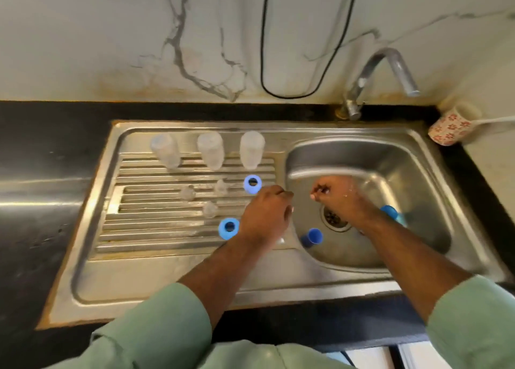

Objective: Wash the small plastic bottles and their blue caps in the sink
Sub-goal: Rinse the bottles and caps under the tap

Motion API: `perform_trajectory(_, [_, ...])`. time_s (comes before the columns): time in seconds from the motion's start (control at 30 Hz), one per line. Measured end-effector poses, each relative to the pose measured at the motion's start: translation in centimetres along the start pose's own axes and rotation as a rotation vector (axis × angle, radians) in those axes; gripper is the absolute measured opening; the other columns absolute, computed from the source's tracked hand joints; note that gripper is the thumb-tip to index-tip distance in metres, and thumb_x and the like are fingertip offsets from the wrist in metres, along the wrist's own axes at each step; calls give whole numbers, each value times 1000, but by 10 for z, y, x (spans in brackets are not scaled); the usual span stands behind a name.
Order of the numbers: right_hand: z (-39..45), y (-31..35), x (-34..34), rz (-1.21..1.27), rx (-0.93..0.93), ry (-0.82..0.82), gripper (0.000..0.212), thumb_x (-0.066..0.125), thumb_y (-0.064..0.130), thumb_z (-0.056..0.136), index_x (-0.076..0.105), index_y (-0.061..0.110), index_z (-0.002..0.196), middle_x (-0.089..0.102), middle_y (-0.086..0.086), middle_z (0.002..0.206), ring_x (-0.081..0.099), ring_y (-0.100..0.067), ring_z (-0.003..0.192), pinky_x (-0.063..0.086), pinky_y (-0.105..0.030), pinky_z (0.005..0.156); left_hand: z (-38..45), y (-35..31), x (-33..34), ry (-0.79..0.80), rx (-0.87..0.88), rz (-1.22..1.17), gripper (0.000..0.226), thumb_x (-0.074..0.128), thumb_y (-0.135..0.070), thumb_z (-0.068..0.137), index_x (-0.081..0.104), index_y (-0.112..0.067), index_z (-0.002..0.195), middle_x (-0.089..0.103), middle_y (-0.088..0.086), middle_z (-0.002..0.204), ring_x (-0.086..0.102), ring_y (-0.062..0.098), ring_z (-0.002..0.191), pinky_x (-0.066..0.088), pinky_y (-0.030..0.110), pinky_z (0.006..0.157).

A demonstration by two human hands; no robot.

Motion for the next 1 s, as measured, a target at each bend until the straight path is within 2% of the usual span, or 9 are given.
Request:
perform_trajectory(0.13, [11,-83,20,-181,-20,210,26,72,11,80,74,18,105,72,-2,104,65,-19,99,50,-34,89,35,-37,55,131,-48,70,34,50,-9,94,63,-11,125,59,10,123,53,30,117,44,40,96])
perform_trajectory(0.23, [22,-123,48,-314,-97,489,50,72,19,84,58,27,132,58,5,131,54,-15,121,43,-31,101,59,-50,85,170,-182,130,36,49,-6,93,62,-13,126,58,8,124,54,27,119,45,35,98])
perform_trajectory(0.37, [21,-156,93,-269,-165,697,54,57,30,90,40,31,141,45,-3,140,51,-26,119,44,-38,96,81,-59,115,168,-374,85,42,55,-8,93,59,-16,134,56,6,133,53,26,123,45,37,102])
perform_trajectory(0.43, [18,-166,104,-274,-226,683,44,57,27,89,44,32,131,54,-5,126,56,-27,104,50,-42,86,89,-61,125,140,-438,69,46,55,-8,95,55,-19,140,54,4,138,52,24,126,42,34,103])
perform_trajectory(0.53, [21,-175,98,-77,-187,643,19,55,30,89,50,49,91,59,8,93,57,-11,82,47,-33,75,100,-62,129,103,-512,-19,41,56,-10,97,58,-20,137,56,0,139,54,20,125,41,27,101])
perform_trajectory(0.63, [35,-184,65,263,-1,392,6,58,40,74,58,46,77,59,18,74,58,-1,70,47,-28,68,124,-70,117,10,-552,-147,35,63,-18,95,65,-20,129,64,-2,132,62,18,116,43,22,97])
perform_trajectory(0.73, [46,-190,19,465,183,114,21,74,22,73,62,27,91,60,15,89,58,-3,79,46,-17,69,165,-91,97,-135,-526,-358,33,68,-20,92,68,-17,125,69,-1,122,65,15,108,42,14,89])
perform_trajectory(0.87, [64,-195,-20,491,137,-3,46,73,12,78,60,28,120,58,8,114,56,-1,94,39,-7,78,237,-140,67,-275,-352,-541,39,74,-27,89,65,-11,124,68,2,111,64,16,99,51,20,85])
perform_trajectory(1.0, [78,-194,-41,587,113,-31,51,73,12,80,58,35,124,54,9,121,56,2,97,39,0,71,293,-154,63,-253,-421,-728,52,82,-40,76,58,-18,116,64,-4,105,63,19,100,55,36,90])
Point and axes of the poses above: each hand's wrist, its own z-axis towards the middle knuckle, its own x-axis out of the palm, y = z × x, the point moved 2 cm from there along z, towards the middle knuckle
